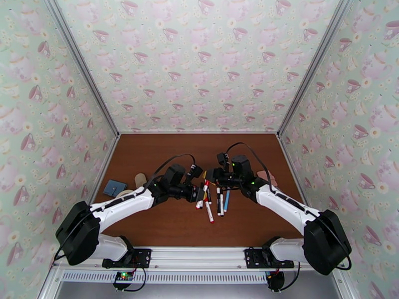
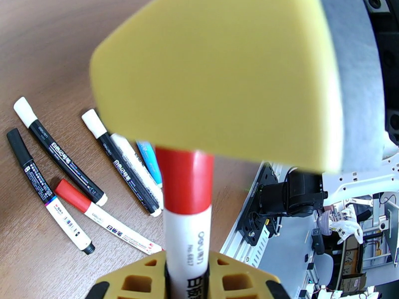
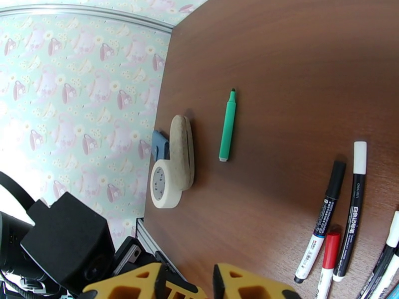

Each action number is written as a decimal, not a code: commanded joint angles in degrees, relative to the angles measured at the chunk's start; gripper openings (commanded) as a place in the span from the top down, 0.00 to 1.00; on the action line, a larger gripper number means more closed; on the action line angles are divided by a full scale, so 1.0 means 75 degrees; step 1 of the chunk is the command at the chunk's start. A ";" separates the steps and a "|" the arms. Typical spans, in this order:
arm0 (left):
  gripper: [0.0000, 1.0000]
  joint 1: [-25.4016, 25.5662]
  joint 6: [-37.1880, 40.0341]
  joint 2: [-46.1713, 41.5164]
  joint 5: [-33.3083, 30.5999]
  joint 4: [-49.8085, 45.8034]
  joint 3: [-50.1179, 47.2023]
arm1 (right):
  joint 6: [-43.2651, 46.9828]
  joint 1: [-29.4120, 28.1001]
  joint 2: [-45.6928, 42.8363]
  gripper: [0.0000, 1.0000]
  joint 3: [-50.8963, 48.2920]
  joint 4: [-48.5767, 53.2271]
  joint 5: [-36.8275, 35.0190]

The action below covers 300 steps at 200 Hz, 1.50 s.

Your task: Open the pen caps

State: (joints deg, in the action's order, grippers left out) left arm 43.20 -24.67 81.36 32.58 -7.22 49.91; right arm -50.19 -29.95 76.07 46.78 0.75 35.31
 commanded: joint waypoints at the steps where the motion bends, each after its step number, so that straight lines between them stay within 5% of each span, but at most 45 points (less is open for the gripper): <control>1: 0.86 0.0017 0.0160 0.0076 -0.0119 -0.0137 0.0166 | 0.0082 -0.0112 0.0022 0.66 0.0042 0.0006 0.0355; 79: 0.86 0.0023 0.0156 0.0005 -0.0224 -0.0185 0.0166 | 0.0259 -0.0246 0.0275 0.65 0.0151 0.0356 0.0120; 150: 0.87 0.0030 0.0171 0.0059 -0.0338 -0.0270 0.0178 | 0.0237 -0.0245 0.0207 0.80 0.0136 0.0322 0.0007; 213: 0.87 0.0481 0.0495 -0.0035 -0.2369 -0.1204 0.0401 | 0.0025 -0.0245 -0.0024 0.89 0.0336 0.0812 -0.0941; 278: 0.88 0.0337 0.0220 0.0030 0.0289 -0.0425 0.0327 | 0.0502 0.0174 -0.0492 0.90 0.0292 0.0151 -0.0333; 300: 0.88 0.0334 0.0219 0.0013 0.0260 -0.0550 0.0492 | 0.0696 0.0267 -0.0669 0.89 0.0357 0.0245 -0.0207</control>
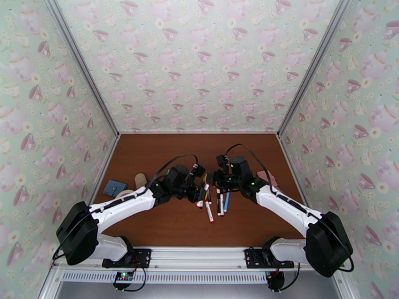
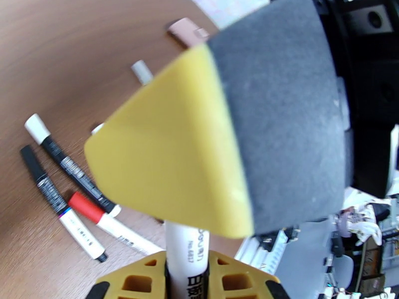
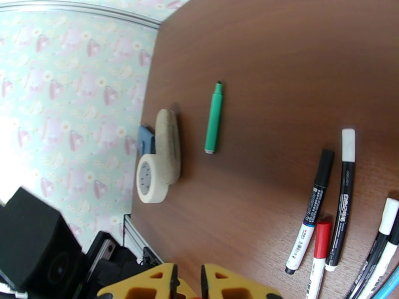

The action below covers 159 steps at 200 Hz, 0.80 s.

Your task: Open the pen caps

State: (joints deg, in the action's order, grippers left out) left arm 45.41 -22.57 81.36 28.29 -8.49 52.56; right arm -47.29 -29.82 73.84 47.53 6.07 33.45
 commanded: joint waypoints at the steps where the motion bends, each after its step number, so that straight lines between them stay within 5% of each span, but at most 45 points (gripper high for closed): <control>1: 0.88 0.0039 -0.0049 0.0014 0.0809 -0.0416 0.0152 | 0.0312 0.0250 -0.0380 0.89 0.0259 -0.0454 0.0034; 77: 0.90 0.0723 0.0671 0.0068 -0.1784 -0.1597 0.0841 | 0.0161 0.0528 -0.0781 0.90 0.0548 0.0656 -0.1071; 103: 0.90 0.0749 0.0706 0.0021 -0.1512 -0.1553 0.0724 | 0.0223 0.0602 -0.0867 0.90 0.0521 0.0728 -0.1145; 134: 0.90 0.0409 0.0346 -0.0140 0.0393 -0.0869 0.0243 | 0.0368 0.0675 -0.0893 0.89 0.0430 0.0352 -0.0678; 159: 0.90 0.0321 0.0282 -0.0532 0.0138 -0.0969 0.0082 | 0.0587 0.0736 -0.0892 0.89 0.0486 0.0322 -0.0452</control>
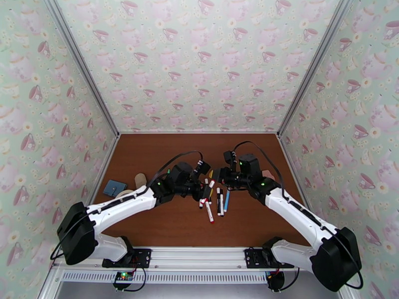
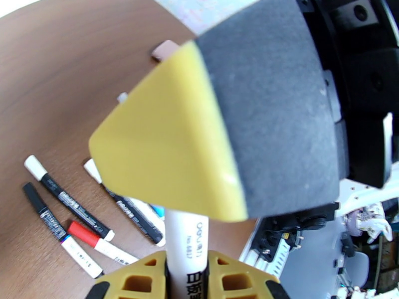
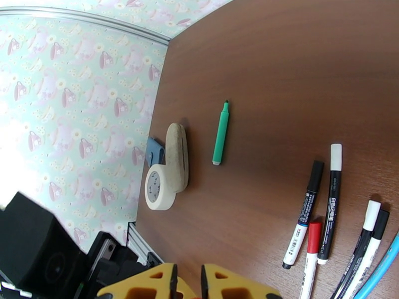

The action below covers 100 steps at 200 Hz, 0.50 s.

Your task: Open the pen caps

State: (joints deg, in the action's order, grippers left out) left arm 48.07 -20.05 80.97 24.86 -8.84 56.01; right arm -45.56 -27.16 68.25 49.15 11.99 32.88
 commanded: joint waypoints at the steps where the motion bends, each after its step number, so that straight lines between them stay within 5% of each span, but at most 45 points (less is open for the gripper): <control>1: 0.90 -0.0035 -0.0043 -0.0488 0.0585 -0.0938 -0.0384 | 0.0356 0.0383 -0.0146 0.89 0.0269 -0.0465 -0.0377; 71: 0.90 0.0093 -0.0162 -0.0368 0.0893 -0.0778 -0.0602 | 0.0074 0.0504 0.0168 0.90 0.0166 -0.1114 -0.0478; 100: 0.91 0.0497 0.0052 -0.0415 -0.0802 -0.1400 -0.0382 | -0.0042 0.0516 0.0223 0.90 0.0167 -0.0889 -0.1043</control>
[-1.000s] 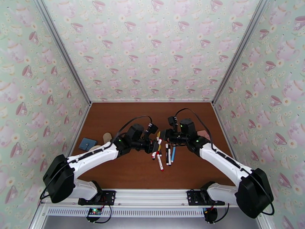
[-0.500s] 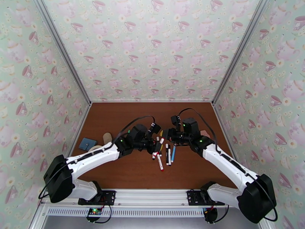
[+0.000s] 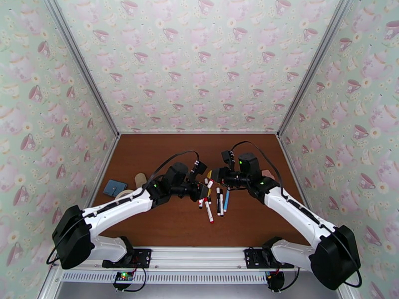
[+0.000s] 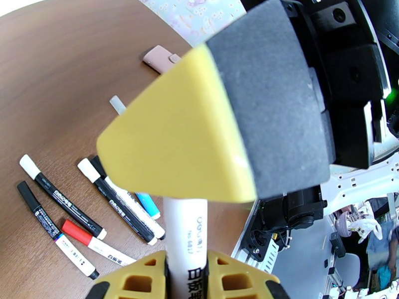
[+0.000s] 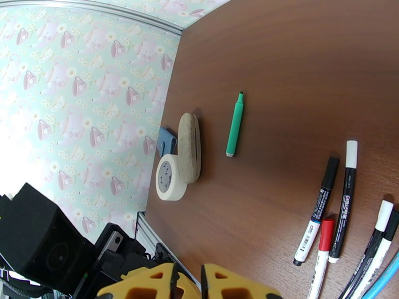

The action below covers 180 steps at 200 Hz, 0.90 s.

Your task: Open the pen caps

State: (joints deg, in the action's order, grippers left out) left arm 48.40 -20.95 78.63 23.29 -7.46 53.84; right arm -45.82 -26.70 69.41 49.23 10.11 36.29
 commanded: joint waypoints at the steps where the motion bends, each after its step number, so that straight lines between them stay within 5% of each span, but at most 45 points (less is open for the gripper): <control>1: 0.91 0.0474 0.0182 -0.0102 -0.0641 -0.1607 -0.0086 | -0.0019 0.0454 0.0071 0.90 0.0165 -0.0606 -0.1534; 41: 0.92 0.1316 0.0484 -0.0135 -0.2954 -0.2267 0.0214 | -0.0168 0.0466 0.0362 0.91 0.0548 0.0261 -0.2306; 68: 0.93 0.1317 0.0483 -0.0315 -0.2783 -0.2146 0.0075 | -0.0158 0.0487 0.0367 0.92 0.0659 0.0502 -0.2577; 100: 0.93 0.1081 0.0292 -0.0157 -0.1558 -0.1487 0.0014 | 0.0011 0.0565 0.0252 0.92 0.0469 0.0023 -0.2068; 180: 0.95 0.0919 -0.0139 -0.0001 -0.3182 -0.1561 0.0080 | 0.1833 0.1226 0.0172 0.90 0.0869 0.2365 -0.2554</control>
State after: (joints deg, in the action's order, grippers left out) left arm 56.27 -20.32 78.54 4.03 -19.20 54.39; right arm -39.07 -18.17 71.68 52.80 18.37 19.88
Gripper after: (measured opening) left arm 0.186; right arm 0.182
